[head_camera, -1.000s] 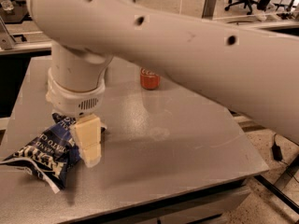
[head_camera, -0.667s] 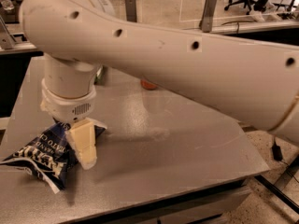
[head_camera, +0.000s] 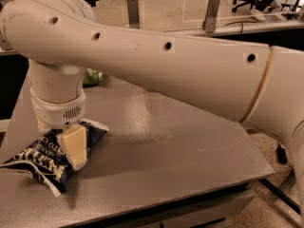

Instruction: Pick blue chip bag

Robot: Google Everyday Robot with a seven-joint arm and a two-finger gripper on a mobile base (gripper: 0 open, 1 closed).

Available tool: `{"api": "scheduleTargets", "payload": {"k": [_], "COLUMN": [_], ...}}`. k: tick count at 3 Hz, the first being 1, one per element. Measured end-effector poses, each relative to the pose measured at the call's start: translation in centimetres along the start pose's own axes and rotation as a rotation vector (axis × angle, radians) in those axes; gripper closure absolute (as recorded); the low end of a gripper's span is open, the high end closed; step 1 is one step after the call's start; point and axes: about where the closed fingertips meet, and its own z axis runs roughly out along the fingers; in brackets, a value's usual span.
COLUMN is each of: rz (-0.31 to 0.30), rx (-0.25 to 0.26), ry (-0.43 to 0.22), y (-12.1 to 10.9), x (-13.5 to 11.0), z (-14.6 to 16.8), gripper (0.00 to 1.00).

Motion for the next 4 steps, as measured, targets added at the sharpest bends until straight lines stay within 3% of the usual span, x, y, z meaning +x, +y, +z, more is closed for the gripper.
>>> {"api": "scheduleTargets", "payload": {"k": [1, 3, 4], "rz": [-0.015, -0.026, -0.071], "rx": [-0.017, -0.016, 0.013], "ry": [-0.004, -0.065, -0.141], "y": [0.1, 0.4, 0.5], "x": [-0.3, 0.3, 0.4], "z": [-1.7, -7.0, -12.1], "gripper": [0.56, 0.99, 1.00]}}
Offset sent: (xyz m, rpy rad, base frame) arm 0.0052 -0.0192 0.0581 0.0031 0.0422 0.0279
